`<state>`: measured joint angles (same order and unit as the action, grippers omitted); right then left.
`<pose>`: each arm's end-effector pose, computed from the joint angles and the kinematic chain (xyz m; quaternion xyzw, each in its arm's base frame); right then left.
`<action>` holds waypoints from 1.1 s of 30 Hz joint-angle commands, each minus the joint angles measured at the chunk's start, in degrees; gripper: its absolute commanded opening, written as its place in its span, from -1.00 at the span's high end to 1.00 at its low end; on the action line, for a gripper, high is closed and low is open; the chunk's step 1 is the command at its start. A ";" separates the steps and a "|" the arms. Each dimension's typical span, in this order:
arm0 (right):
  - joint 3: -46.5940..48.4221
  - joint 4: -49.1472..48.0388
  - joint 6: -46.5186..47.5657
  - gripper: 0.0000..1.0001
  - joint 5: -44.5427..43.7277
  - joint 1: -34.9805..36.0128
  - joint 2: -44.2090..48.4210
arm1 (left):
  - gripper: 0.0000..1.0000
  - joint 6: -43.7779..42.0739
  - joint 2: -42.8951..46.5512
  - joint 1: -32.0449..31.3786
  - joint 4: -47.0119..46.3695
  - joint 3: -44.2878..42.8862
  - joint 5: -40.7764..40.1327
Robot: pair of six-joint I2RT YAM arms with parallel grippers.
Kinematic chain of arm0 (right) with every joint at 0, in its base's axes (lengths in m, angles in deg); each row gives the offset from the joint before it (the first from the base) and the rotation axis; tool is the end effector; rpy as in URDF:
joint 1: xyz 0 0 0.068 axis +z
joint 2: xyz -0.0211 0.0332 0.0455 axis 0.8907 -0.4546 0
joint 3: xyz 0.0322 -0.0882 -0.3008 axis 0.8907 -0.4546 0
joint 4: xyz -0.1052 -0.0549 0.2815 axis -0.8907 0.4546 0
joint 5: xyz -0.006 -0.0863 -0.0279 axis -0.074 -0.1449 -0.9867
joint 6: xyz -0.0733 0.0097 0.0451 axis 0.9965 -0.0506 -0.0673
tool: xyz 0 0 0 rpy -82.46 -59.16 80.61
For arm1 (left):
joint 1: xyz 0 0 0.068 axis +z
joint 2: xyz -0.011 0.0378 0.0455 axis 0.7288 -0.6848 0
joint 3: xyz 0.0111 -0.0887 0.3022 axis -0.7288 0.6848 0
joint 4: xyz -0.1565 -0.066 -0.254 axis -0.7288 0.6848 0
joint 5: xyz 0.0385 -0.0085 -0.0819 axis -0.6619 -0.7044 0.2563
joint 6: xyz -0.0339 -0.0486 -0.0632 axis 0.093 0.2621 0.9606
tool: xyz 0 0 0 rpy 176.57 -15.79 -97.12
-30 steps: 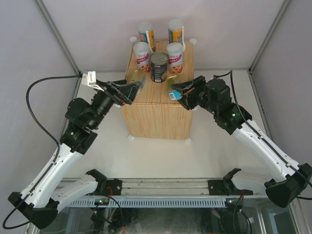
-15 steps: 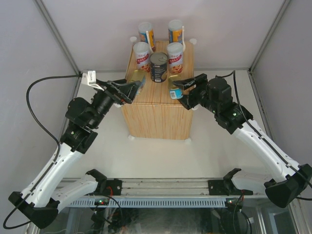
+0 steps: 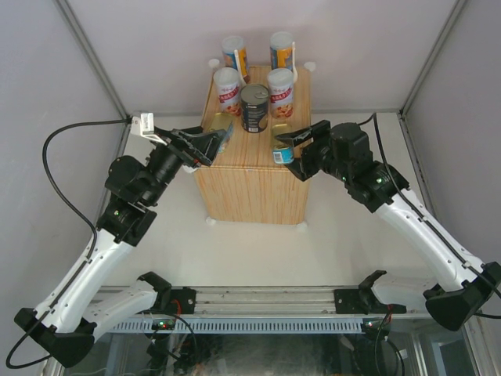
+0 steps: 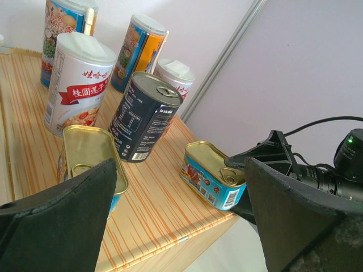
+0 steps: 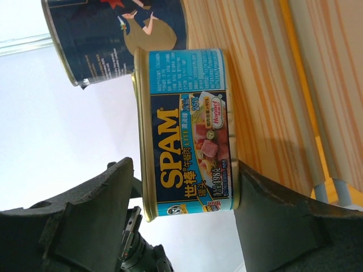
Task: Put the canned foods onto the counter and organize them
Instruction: Place the canned food on the counter.
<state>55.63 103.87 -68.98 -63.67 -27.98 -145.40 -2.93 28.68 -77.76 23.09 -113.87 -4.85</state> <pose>0.2620 0.1863 0.4364 0.3838 0.7402 0.4981 0.2380 0.2119 -0.1296 0.4965 0.0061 0.6115 -0.4195 0.6709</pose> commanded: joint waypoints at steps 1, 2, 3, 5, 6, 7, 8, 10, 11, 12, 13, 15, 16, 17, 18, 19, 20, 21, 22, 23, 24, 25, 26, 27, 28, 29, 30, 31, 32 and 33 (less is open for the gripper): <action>3.51 9.04 -1.74 -0.36 -1.28 1.48 -0.62 | -0.94 -1.20 0.52 0.66 -2.78 -1.85 1.02; 4.01 9.63 -1.79 -0.39 -1.60 1.82 -0.63 | -0.94 -1.14 0.50 0.59 -2.85 -1.78 1.13; 4.39 9.94 -1.89 -0.40 -1.58 2.03 -0.75 | -0.95 -1.18 0.45 0.67 -2.87 -1.76 1.13; 4.80 10.39 -2.09 -0.40 -1.50 2.48 -0.81 | -0.95 -1.18 0.56 0.68 -2.85 -1.68 1.16; 4.92 10.51 -2.22 -0.41 -1.41 2.58 -0.76 | -0.94 -1.18 0.60 0.66 -2.87 -1.63 1.20; 5.01 10.54 -2.31 -0.41 -1.40 2.74 -0.66 | -0.94 -1.18 0.69 0.69 -2.83 -1.54 1.17; 5.02 10.64 -2.32 -0.41 -1.30 2.91 -0.65 | -0.94 -1.18 0.67 0.81 -2.79 -1.50 1.22; 5.17 10.67 -2.50 -0.42 -1.02 3.21 -0.61 | -0.95 -1.18 0.78 0.88 -2.78 -1.29 1.15; 5.34 10.88 -2.46 -0.42 -0.97 3.43 -0.63 | -0.95 -1.18 0.83 0.84 -2.76 -1.15 1.11; 5.56 11.03 -2.56 -0.41 -0.87 3.72 -0.70 | -0.95 -1.12 0.86 0.91 -2.78 -1.08 1.18; 5.75 11.06 -2.48 -0.41 -0.86 4.02 -0.74 | -0.95 -1.10 0.91 0.90 -2.83 -0.99 1.26; 6.02 11.23 -2.56 -0.42 -1.07 4.65 -0.56 | -0.94 -1.09 0.93 0.92 -2.85 -0.88 1.42; 6.11 11.33 -2.63 -0.42 -1.24 4.92 -0.46 | -0.94 -1.09 1.01 0.91 -2.84 -0.88 1.44; 6.16 11.39 -2.69 -0.42 -1.40 5.30 -0.26 | -0.95 -1.09 1.11 0.99 -2.81 -0.80 1.55; 6.21 11.56 -2.83 -0.42 -1.60 5.68 -0.10 | -0.95 -1.16 1.08 0.94 -2.74 -0.85 1.53; 6.17 11.48 -2.92 -0.42 -1.78 6.05 0.07 | -0.95 -1.12 1.07 0.96 -2.70 -0.75 1.57; 6.29 11.45 -3.02 -0.42 -1.90 6.54 0.20 | -0.94 -1.10 1.06 1.00 -2.69 -0.79 1.60; 6.52 11.57 -3.00 -0.42 -2.19 6.91 0.31 | -0.95 -1.08 1.13 0.98 -2.72 -0.79 1.60; 6.89 11.84 -2.97 -0.42 -2.69 7.27 0.44 | -0.94 -1.09 1.15 0.95 -2.70 -0.71 1.63; 7.21 12.33 -2.83 -0.42 -3.15 7.51 0.55 | -0.94 -1.05 1.14 0.97 -2.70 -0.66 1.73; 7.37 12.71 -2.75 -0.42 -3.44 7.62 0.70 | -0.95 -1.05 1.18 0.96 -2.70 -0.55 1.70; 7.34 12.81 -2.72 -0.42 -3.68 7.64 0.95 | -0.95 -1.09 1.20 0.96 -2.70 -0.46 1.63; 7.31 12.84 -2.76 -0.42 -3.85 7.64 1.14 | -0.95 -0.98 1.17 1.07 -2.70 -0.40 1.73; 7.31 12.71 -2.76 -0.42 -4.08 7.60 1.39 | -0.94 -0.99 1.20 1.04 -2.67 -0.36 1.75; 7.33 12.46 -2.78 -0.42 -4.27 7.50 1.61 | -0.94 -0.95 1.20 0.99 -2.75 -0.28 1.73; 7.38 12.23 -2.72 -0.42 -4.14 7.24 1.73 | -0.95 -0.81 1.13 1.01 -2.82 -0.20 1.72; 7.62 12.16 -2.74 -0.42 -4.08 6.99 1.74 | -0.94 -0.83 1.08 1.06 -2.87 -0.18 1.84; 8.15 12.31 -2.72 -0.42 -4.25 6.83 1.60 | -0.95 -0.76 1.00 1.02 -2.87 -0.18 1.83; 8.75 12.62 -2.64 -0.42 -4.47 6.77 1.38 | -0.94 -0.70 0.93 1.05 -2.94 -0.18 1.85; 9.31 12.91 -2.57 -0.42 -4.66 6.73 1.15 | -0.95 -0.62 0.95 1.06 -2.96 -0.18 1.85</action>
<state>61.14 114.71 -71.12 -68.54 -21.03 -144.86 -2.91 28.75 -77.13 22.77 -113.87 -4.22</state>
